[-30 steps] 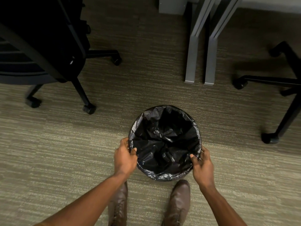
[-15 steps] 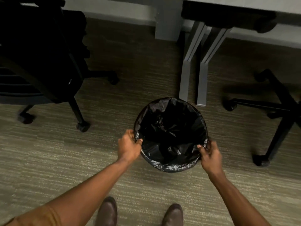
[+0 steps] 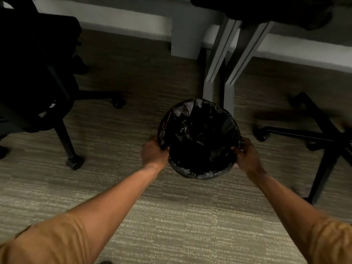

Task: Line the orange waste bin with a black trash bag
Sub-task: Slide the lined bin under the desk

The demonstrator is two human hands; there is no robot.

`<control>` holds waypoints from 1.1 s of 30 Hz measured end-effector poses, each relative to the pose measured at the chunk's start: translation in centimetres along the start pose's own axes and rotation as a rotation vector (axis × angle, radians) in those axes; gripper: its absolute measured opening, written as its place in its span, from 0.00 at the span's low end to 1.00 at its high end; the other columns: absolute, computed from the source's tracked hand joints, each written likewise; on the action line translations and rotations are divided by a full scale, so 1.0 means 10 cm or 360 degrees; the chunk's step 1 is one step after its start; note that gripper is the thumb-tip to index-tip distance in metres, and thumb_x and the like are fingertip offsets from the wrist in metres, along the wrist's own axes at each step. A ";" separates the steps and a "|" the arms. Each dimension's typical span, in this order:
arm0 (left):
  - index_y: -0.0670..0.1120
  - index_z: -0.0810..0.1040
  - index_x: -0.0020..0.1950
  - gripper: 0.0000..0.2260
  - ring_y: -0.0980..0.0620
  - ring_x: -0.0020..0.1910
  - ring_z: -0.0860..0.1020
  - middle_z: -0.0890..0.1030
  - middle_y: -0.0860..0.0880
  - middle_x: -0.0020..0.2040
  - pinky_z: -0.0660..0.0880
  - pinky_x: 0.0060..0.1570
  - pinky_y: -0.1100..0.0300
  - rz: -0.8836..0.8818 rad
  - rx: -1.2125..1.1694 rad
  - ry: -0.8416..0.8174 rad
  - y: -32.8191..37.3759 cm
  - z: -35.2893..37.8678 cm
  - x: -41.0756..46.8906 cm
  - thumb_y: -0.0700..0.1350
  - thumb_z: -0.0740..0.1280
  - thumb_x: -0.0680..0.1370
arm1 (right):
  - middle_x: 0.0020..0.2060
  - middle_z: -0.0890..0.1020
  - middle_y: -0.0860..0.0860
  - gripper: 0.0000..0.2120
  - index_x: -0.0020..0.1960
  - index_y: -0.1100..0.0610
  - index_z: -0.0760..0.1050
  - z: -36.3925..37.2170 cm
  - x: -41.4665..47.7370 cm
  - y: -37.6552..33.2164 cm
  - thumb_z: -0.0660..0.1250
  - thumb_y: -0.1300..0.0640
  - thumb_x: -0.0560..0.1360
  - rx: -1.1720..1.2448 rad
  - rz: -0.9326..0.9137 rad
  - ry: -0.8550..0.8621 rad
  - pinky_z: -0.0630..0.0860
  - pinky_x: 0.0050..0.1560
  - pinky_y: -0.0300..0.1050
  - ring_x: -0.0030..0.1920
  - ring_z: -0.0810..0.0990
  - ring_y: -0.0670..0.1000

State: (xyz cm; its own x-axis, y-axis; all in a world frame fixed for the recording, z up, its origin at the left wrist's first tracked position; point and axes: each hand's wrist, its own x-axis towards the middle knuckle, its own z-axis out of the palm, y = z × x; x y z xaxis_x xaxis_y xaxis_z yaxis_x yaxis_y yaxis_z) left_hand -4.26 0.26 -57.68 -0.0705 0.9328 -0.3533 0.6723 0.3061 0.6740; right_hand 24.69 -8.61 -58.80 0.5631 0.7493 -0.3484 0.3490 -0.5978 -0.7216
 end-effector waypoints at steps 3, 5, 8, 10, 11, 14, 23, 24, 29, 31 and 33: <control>0.37 0.84 0.60 0.12 0.39 0.55 0.87 0.88 0.39 0.57 0.82 0.48 0.51 0.0029 -0.0028 0.0006 0.04 0.10 0.04 0.42 0.76 0.79 | 0.60 0.86 0.56 0.17 0.66 0.47 0.74 0.00 0.19 0.08 0.71 0.57 0.79 0.0007 0.0042 0.0030 0.83 0.59 0.66 0.58 0.86 0.64; 0.37 0.83 0.60 0.13 0.39 0.55 0.87 0.88 0.39 0.57 0.80 0.46 0.55 0.0028 -0.0046 0.0008 0.05 0.15 0.05 0.42 0.76 0.78 | 0.60 0.86 0.56 0.17 0.63 0.45 0.73 0.00 0.32 0.25 0.71 0.56 0.78 0.0031 0.0065 0.0006 0.82 0.59 0.68 0.58 0.86 0.64; 0.38 0.82 0.61 0.14 0.40 0.53 0.87 0.89 0.41 0.55 0.84 0.48 0.51 0.0031 -0.0074 -0.0008 0.07 0.18 0.04 0.41 0.76 0.78 | 0.59 0.86 0.53 0.17 0.64 0.45 0.74 -0.04 0.30 0.19 0.72 0.54 0.77 0.0112 0.0099 -0.0028 0.83 0.61 0.67 0.58 0.86 0.60; 0.39 0.83 0.60 0.13 0.41 0.52 0.88 0.89 0.42 0.54 0.86 0.48 0.50 0.0029 -0.0107 -0.0019 0.08 0.18 0.05 0.40 0.76 0.77 | 0.60 0.85 0.55 0.18 0.69 0.51 0.73 -0.06 0.27 0.12 0.70 0.57 0.80 0.0104 0.0109 -0.0061 0.84 0.60 0.65 0.57 0.86 0.60; 0.39 0.83 0.59 0.12 0.42 0.51 0.88 0.89 0.43 0.53 0.86 0.46 0.52 0.0030 -0.0112 -0.0019 0.08 0.18 0.06 0.39 0.75 0.77 | 0.61 0.85 0.55 0.19 0.71 0.54 0.72 -0.08 0.23 0.07 0.70 0.59 0.81 0.0092 0.0118 -0.0068 0.84 0.59 0.63 0.57 0.86 0.60; 0.40 0.82 0.57 0.10 0.44 0.47 0.87 0.87 0.45 0.51 0.82 0.40 0.59 0.0003 -0.0114 -0.0027 0.06 0.16 0.06 0.37 0.75 0.77 | 0.61 0.85 0.56 0.18 0.69 0.53 0.73 -0.08 0.20 0.07 0.71 0.58 0.81 0.0111 0.0148 -0.0079 0.84 0.58 0.66 0.57 0.86 0.60; 0.42 0.78 0.61 0.10 0.55 0.40 0.80 0.78 0.57 0.42 0.73 0.26 0.75 -0.0019 -0.0138 -0.0011 0.00 0.14 -0.02 0.39 0.74 0.81 | 0.62 0.85 0.55 0.23 0.68 0.49 0.71 -0.02 0.23 0.28 0.71 0.49 0.75 0.0051 0.0105 -0.0075 0.82 0.59 0.68 0.61 0.85 0.62; 0.41 0.78 0.62 0.10 0.58 0.38 0.79 0.77 0.58 0.41 0.74 0.27 0.75 0.0002 -0.0148 -0.0003 -0.01 0.15 -0.01 0.39 0.74 0.82 | 0.62 0.85 0.56 0.23 0.70 0.50 0.71 -0.02 0.17 0.19 0.71 0.50 0.76 0.0035 0.0078 -0.0081 0.82 0.60 0.68 0.61 0.85 0.62; 0.40 0.81 0.65 0.14 0.47 0.52 0.86 0.85 0.50 0.52 0.86 0.51 0.56 0.0070 -0.0161 -0.0022 -0.09 0.14 0.06 0.41 0.76 0.80 | 0.60 0.82 0.53 0.19 0.71 0.57 0.71 0.01 0.09 0.04 0.70 0.58 0.82 0.0011 0.0063 -0.0072 0.81 0.63 0.60 0.62 0.83 0.60; 0.40 0.83 0.62 0.12 0.47 0.52 0.86 0.85 0.49 0.52 0.84 0.50 0.57 0.0096 -0.0185 -0.0018 -0.07 0.10 0.09 0.39 0.76 0.79 | 0.62 0.84 0.53 0.20 0.71 0.55 0.72 0.03 0.09 0.04 0.71 0.55 0.81 0.0063 0.0060 -0.0060 0.82 0.62 0.62 0.62 0.84 0.60; 0.43 0.83 0.57 0.09 0.45 0.52 0.87 0.86 0.49 0.51 0.84 0.50 0.55 0.0113 -0.0259 -0.0046 -0.06 0.04 0.17 0.37 0.76 0.78 | 0.63 0.85 0.54 0.24 0.71 0.52 0.72 0.05 0.14 0.10 0.72 0.49 0.77 0.0081 0.0035 -0.0050 0.83 0.61 0.65 0.62 0.84 0.60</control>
State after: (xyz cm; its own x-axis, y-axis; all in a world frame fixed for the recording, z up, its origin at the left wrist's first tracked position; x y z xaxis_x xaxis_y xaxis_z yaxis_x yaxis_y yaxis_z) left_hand -4.44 1.54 -58.93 -0.0045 0.9480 -0.3182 0.5467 0.2687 0.7930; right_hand 25.49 -8.01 -60.33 0.5464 0.7450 -0.3825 0.2979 -0.5998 -0.7426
